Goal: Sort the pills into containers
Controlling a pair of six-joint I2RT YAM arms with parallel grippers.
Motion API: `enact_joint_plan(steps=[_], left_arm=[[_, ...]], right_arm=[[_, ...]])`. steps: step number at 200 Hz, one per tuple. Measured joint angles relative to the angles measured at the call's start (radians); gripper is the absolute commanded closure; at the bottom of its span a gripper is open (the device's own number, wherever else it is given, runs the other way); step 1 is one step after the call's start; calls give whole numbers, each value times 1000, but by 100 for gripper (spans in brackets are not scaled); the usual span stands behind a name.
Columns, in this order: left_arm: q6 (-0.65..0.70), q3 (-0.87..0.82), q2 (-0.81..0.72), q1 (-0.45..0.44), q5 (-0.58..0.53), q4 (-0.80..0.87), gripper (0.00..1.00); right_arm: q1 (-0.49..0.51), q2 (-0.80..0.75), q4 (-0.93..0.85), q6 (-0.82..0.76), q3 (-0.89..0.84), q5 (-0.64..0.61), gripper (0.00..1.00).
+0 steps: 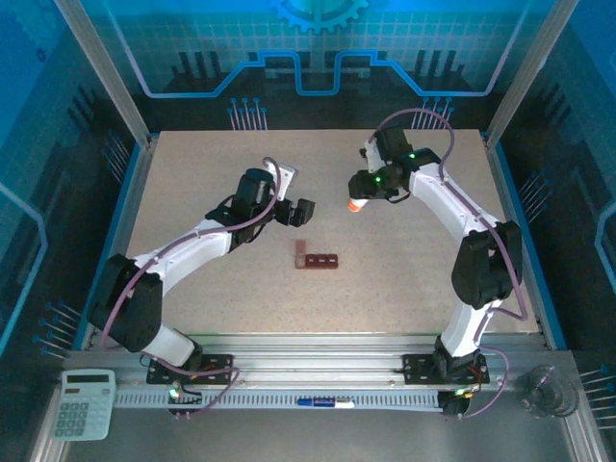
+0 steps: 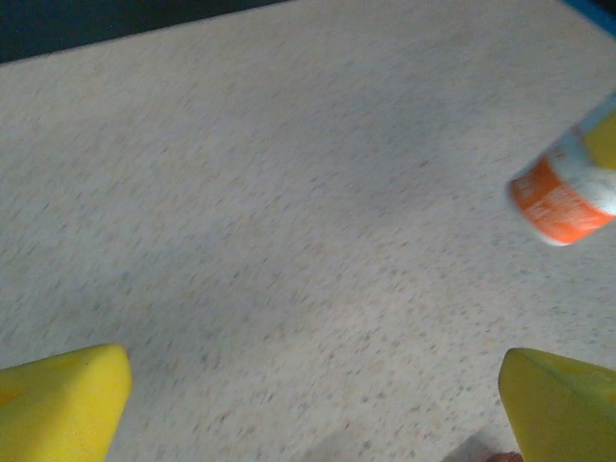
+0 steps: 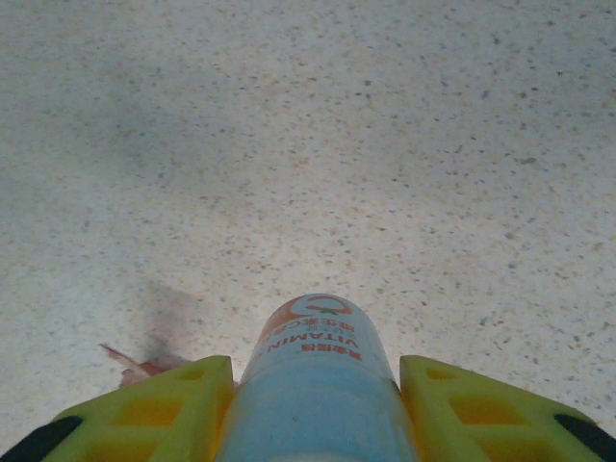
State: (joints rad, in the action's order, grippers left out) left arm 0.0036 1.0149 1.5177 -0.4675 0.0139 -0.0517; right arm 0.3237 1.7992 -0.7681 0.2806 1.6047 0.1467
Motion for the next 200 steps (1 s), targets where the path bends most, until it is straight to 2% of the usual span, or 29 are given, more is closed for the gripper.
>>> enact_joint_plan(steps=[48,88,122,200], left_arm=[[103,-132,3,0,213,-290,1],[162,-225,4,0,331,-406,1],[181,-234,6,0,380,-476,1],[187,-234,34,-2,410,-504,1]], right_arm=[[-8,21,-58,8,70,132,64],[-11,64,-116,8,164,212,63],[-11,97,-131,8,223,276,63],[21,96,-129,27,195,374,63]])
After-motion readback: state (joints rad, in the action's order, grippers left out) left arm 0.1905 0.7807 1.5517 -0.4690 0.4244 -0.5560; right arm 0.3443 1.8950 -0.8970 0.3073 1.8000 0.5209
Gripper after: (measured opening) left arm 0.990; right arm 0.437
